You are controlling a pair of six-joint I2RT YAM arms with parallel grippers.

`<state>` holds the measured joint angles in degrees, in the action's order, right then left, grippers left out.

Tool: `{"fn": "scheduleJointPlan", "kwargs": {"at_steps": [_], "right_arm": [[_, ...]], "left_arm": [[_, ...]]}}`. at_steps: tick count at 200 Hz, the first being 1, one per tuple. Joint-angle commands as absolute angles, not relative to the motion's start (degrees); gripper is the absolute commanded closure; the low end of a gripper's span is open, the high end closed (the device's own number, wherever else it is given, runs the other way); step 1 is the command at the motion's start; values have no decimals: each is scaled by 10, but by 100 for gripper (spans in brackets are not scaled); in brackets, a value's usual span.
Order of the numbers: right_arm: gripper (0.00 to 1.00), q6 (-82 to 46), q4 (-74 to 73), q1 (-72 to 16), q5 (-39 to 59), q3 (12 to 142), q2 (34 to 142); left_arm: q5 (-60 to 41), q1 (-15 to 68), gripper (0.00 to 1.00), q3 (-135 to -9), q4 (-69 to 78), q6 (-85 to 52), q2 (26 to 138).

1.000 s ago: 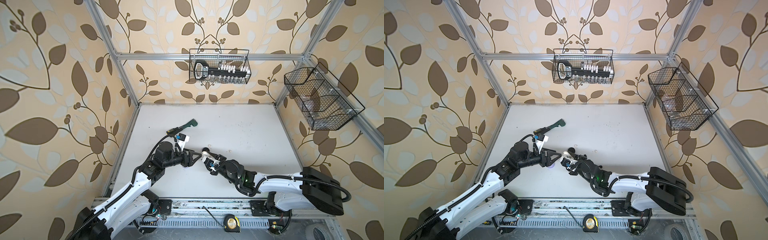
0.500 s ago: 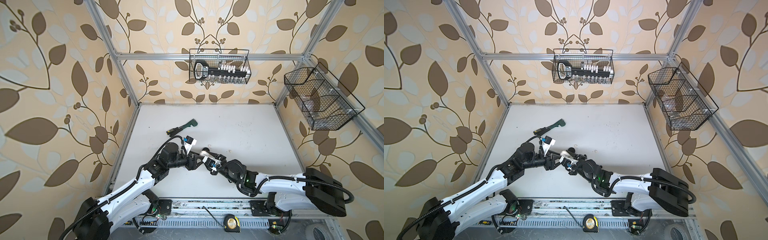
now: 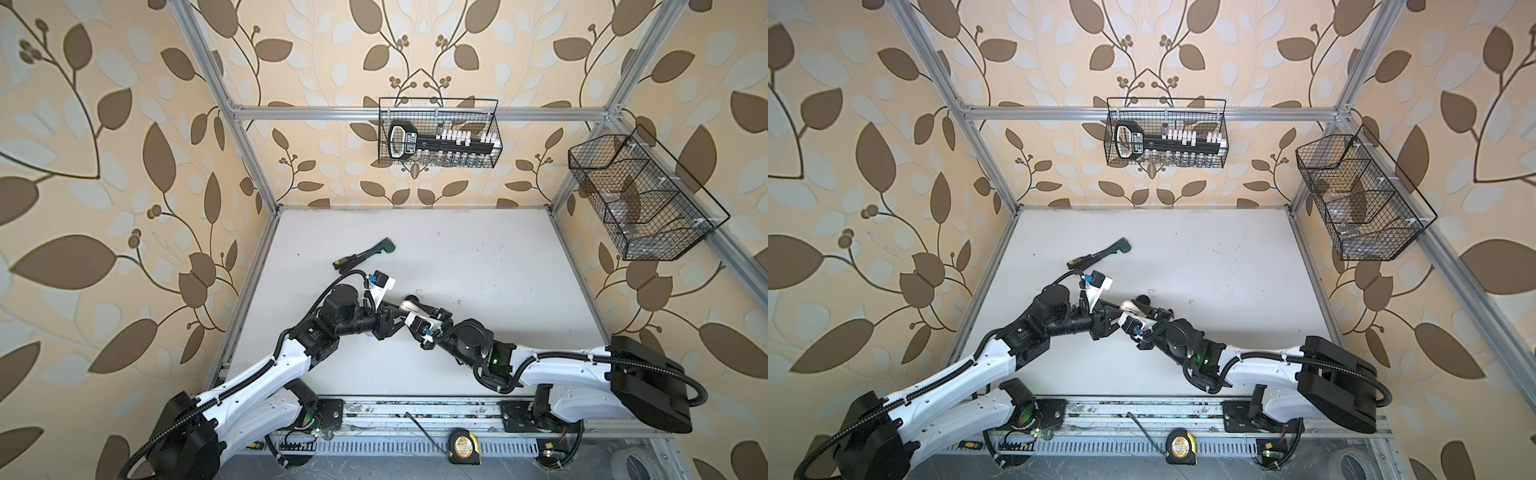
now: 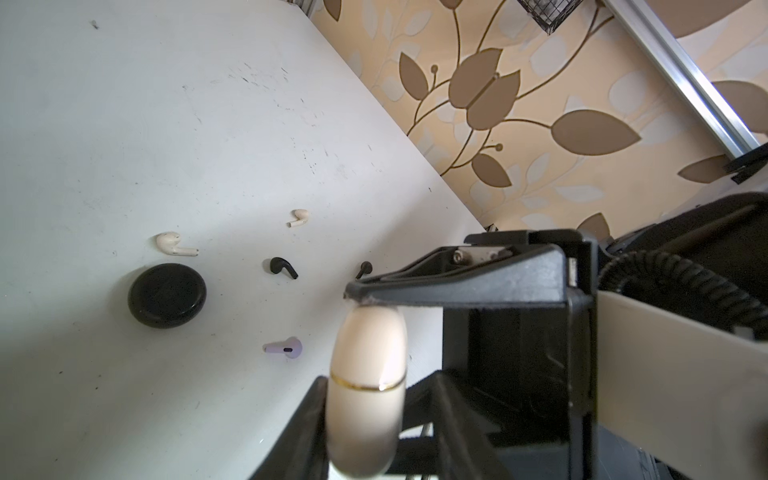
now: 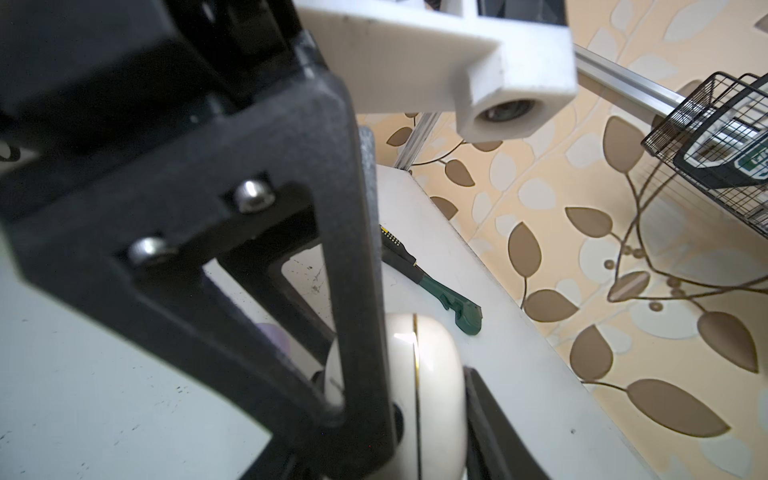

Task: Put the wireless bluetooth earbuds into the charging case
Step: 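Close the left gripper on the cream case held by the right gripper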

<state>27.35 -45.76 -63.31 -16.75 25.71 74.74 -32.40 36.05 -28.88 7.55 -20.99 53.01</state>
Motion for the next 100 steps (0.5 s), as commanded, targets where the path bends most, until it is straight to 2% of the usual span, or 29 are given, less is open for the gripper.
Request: {"fn": "scheduleJointPlan", "kwargs": {"at_steps": [1,30,57,100], "right_arm": [[83,282,-513,-636,-155,256,738],[82,284,-512,-639,-148,254,733],[71,287,-501,-641,-126,249,721],[69,285,-490,-647,-112,233,689]], "left_arm": [[-355,374,69,-304,90,-195,534],[-364,375,75,-303,101,-194,540],[-380,376,82,-298,124,-194,545],[-394,376,89,-287,157,-195,538]]}}
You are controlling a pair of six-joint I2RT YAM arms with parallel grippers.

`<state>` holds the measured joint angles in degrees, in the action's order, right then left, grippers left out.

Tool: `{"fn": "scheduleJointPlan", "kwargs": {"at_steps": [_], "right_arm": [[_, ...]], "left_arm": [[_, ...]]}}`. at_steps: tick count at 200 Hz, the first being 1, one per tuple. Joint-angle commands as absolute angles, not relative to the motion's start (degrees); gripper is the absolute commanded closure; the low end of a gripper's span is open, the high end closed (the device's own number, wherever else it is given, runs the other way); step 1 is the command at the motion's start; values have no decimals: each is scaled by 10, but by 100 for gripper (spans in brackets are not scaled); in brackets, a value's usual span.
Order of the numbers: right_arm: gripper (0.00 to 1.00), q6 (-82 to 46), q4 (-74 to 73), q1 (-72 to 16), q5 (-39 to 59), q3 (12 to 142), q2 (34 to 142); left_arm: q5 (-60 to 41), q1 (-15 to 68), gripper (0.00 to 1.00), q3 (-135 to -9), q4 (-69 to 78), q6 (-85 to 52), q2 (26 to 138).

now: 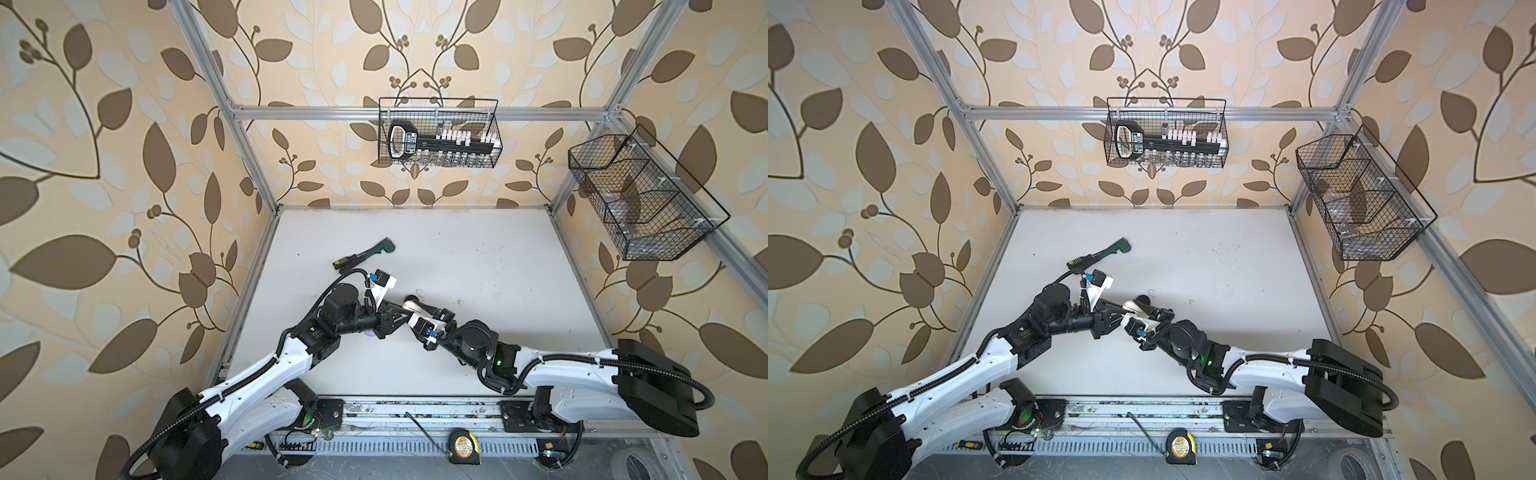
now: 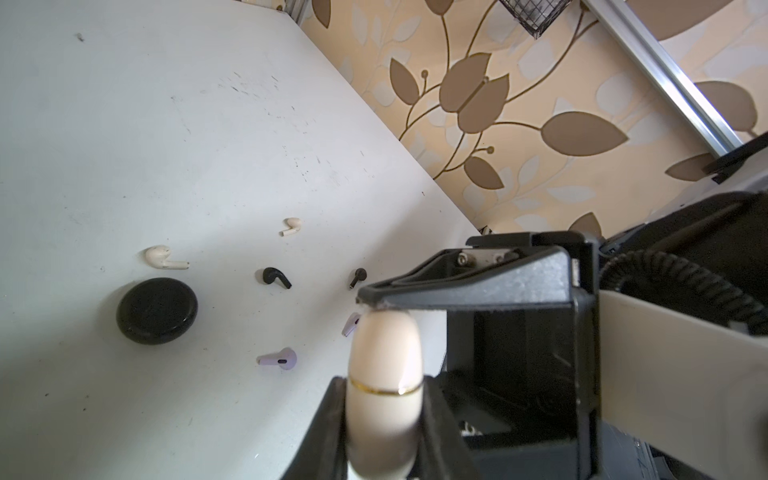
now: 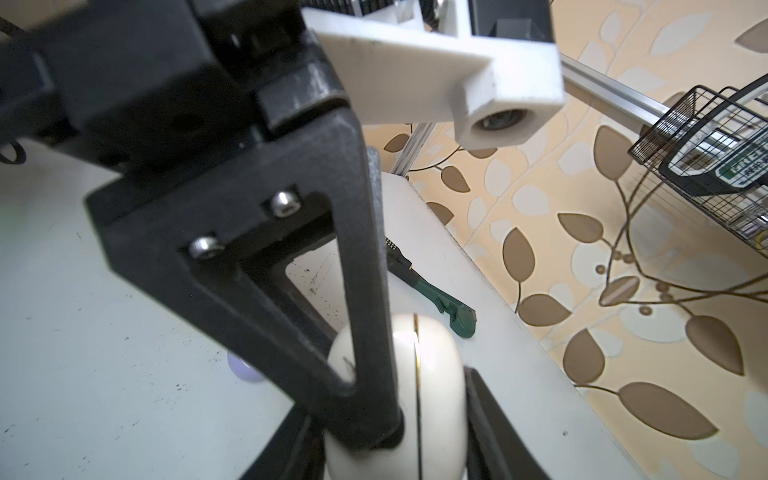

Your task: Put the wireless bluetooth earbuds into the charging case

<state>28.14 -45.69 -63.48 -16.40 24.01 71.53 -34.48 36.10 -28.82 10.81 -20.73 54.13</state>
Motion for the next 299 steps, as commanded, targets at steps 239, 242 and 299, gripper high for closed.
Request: {"fn": "scheduleJointPlan", "kwargs": {"at_steps": [239,242,299], "right_arm": [[75,285,-503,-631,-129,223,654],[74,286,-503,-630,-129,223,653],[61,281,-497,-631,-114,217,639]], "left_arm": [[-425,389,71,-300,146,-193,543],[-425,389,72,-300,146,-192,543],[-424,396,89,-305,152,-181,555]]}}
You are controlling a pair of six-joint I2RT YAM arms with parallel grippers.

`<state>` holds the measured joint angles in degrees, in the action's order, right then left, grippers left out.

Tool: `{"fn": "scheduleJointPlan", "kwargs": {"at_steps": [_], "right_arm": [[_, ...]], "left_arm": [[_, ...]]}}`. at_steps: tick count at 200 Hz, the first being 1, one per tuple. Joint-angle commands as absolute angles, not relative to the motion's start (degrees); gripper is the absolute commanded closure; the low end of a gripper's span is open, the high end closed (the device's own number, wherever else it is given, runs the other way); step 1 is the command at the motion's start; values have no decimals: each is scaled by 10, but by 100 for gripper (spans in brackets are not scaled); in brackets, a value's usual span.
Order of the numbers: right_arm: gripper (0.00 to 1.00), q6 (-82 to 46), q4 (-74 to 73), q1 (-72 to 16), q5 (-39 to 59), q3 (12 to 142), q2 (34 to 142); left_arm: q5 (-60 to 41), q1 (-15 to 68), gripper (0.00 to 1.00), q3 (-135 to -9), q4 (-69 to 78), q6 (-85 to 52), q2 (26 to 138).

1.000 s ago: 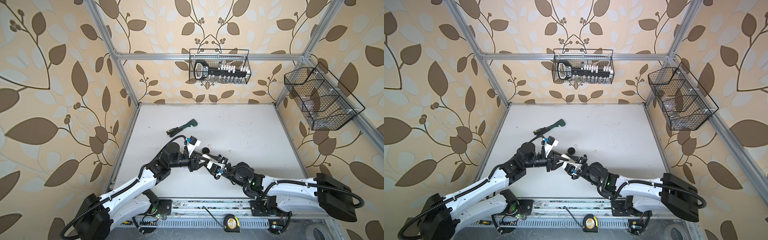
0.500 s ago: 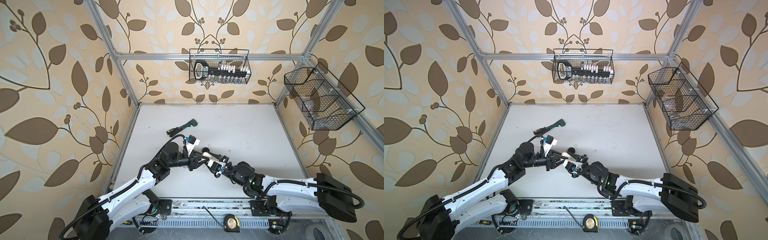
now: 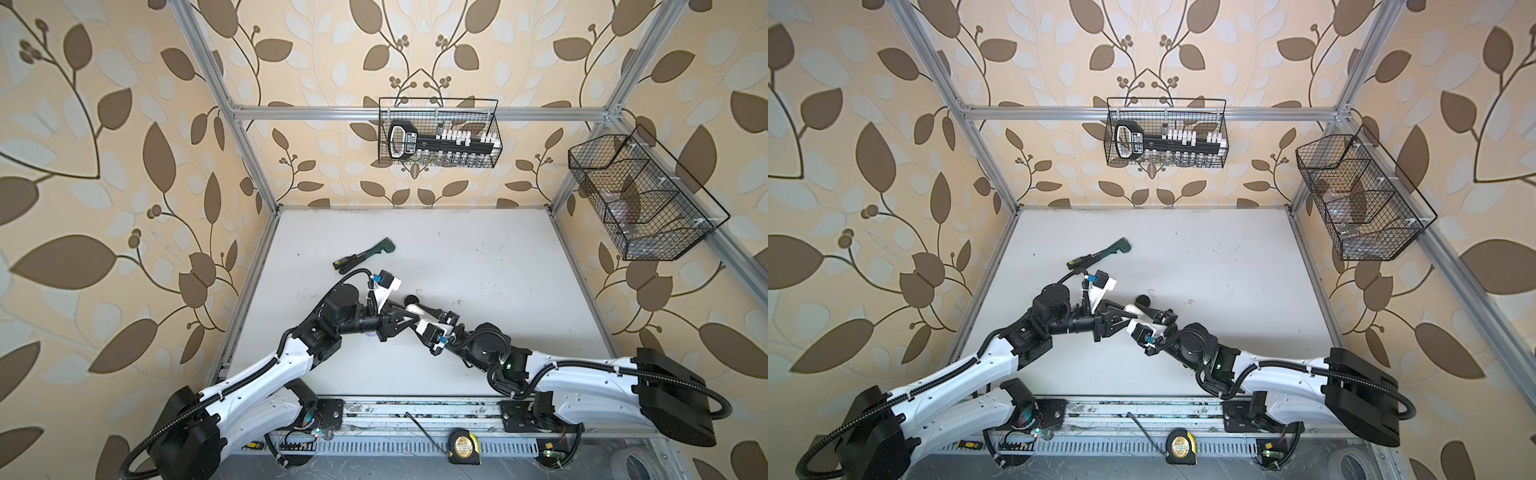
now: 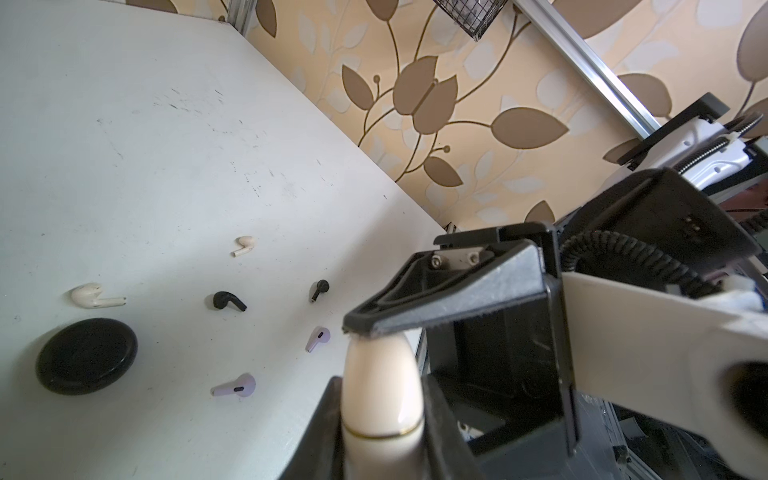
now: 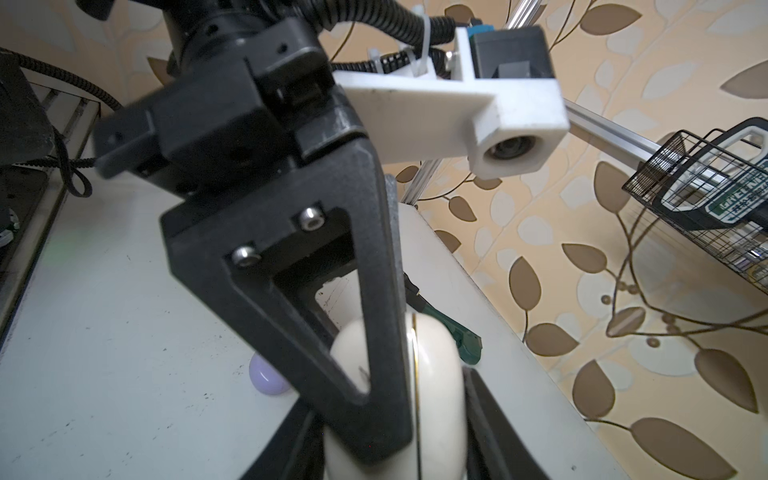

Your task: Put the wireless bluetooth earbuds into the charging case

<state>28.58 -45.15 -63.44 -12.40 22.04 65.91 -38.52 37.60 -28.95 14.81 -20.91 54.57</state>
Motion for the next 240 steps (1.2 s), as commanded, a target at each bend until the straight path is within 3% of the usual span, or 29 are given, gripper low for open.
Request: {"fn": "scheduleJointPlan", "kwargs": {"at_steps": [1,19,46,94,121,159,198,240], "right_arm": [[60,280,-497,-631,-114,216,638],[45,271,-498,-633,-117,206,626],[33,255,-474,-636,-98,195,578],[20,193,-372,-637,-85,193,451],[17,138,-344,-628,-93,184,390],[17,113,-293,-618,-125,183,361],[18,116,-303,-607,-98,166,361],[18,57,-278,-607,-112,138,358]], "left_arm": [[-423,396,90,-305,152,-181,555],[-402,398,100,-308,156,-185,551],[-308,399,100,-310,148,-197,537],[-182,399,100,-396,69,-184,570],[-194,399,100,-432,9,-56,597],[-219,399,100,-291,241,30,615],[-273,406,100,-193,421,17,603],[-331,415,100,-195,421,49,598]]}}
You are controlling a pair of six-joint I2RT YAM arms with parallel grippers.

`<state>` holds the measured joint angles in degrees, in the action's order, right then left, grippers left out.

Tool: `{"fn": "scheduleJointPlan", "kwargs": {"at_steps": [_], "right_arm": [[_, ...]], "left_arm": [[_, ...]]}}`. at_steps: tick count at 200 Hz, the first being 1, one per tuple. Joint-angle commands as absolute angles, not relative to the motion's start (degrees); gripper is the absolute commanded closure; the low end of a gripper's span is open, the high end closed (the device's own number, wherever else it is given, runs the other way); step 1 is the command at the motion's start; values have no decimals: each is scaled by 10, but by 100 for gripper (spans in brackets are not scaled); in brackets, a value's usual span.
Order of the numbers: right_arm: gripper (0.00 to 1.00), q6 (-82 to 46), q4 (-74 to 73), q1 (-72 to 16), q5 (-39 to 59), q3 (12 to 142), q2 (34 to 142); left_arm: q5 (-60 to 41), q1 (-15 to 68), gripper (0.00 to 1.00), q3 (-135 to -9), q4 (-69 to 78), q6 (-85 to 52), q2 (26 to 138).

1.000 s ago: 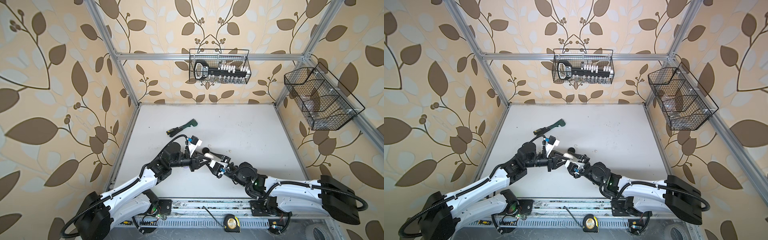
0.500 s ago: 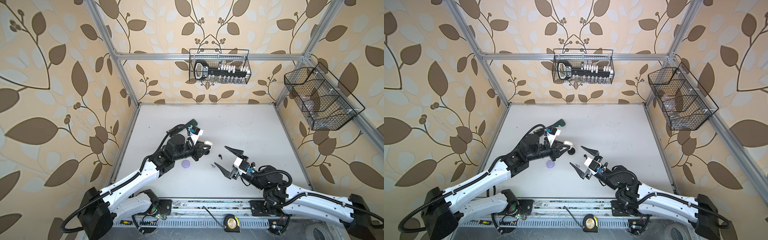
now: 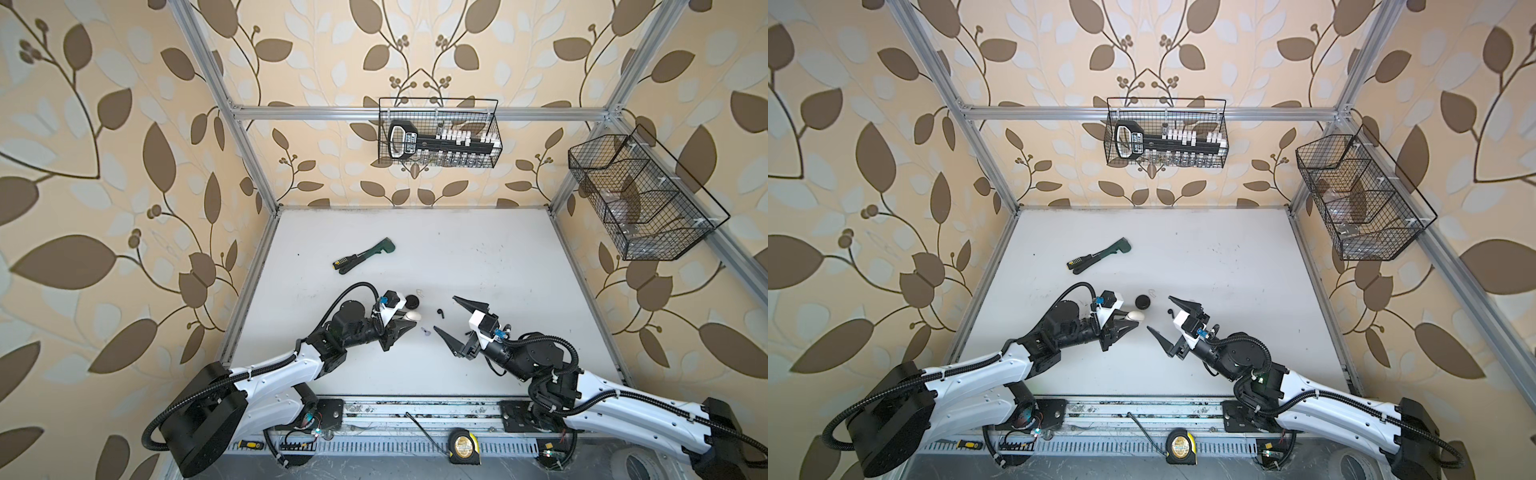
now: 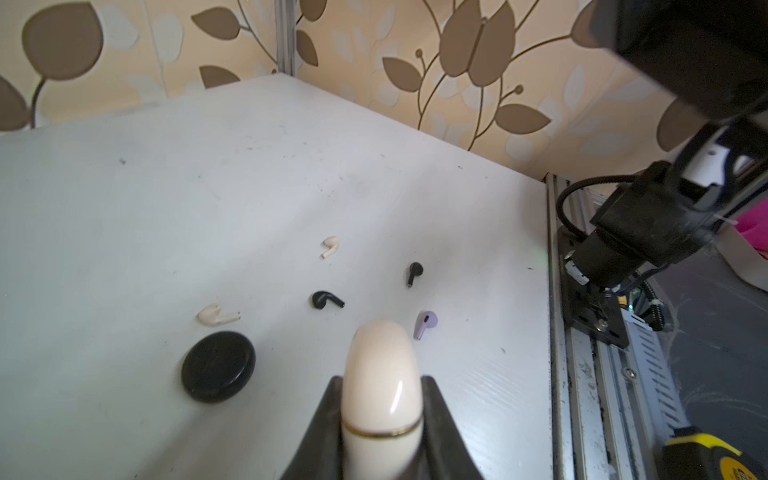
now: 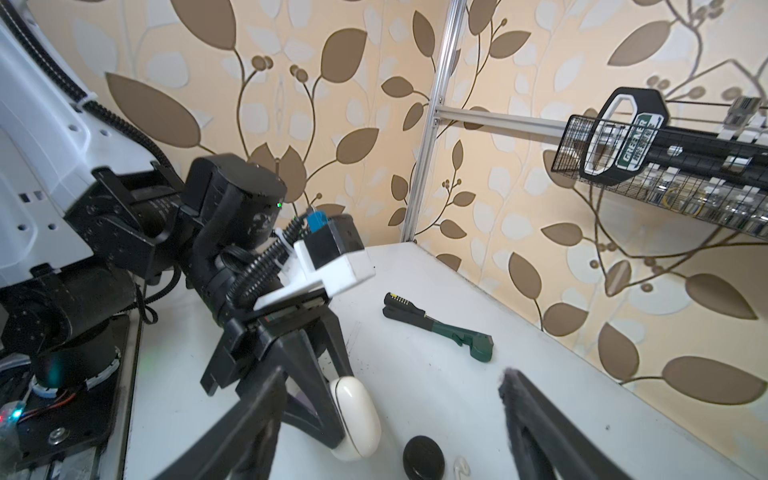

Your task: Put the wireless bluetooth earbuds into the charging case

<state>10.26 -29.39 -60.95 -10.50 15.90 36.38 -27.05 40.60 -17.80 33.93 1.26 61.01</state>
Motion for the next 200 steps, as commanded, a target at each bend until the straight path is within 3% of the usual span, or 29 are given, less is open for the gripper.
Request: {"fn": "scheduleJointPlan", "kwargs": {"at_steps": [1,75,200], "right_arm": [[18,56,-278,-607,-112,137,358],[18,19,-246,-606,-87,126,317],[19,40,-226,-605,-95,125,317]], "left_arm": [[-333,416,100,-196,421,49,599],[-417,446,100,-225,408,78,635],[-452,494,100,-252,341,152,656]]}}
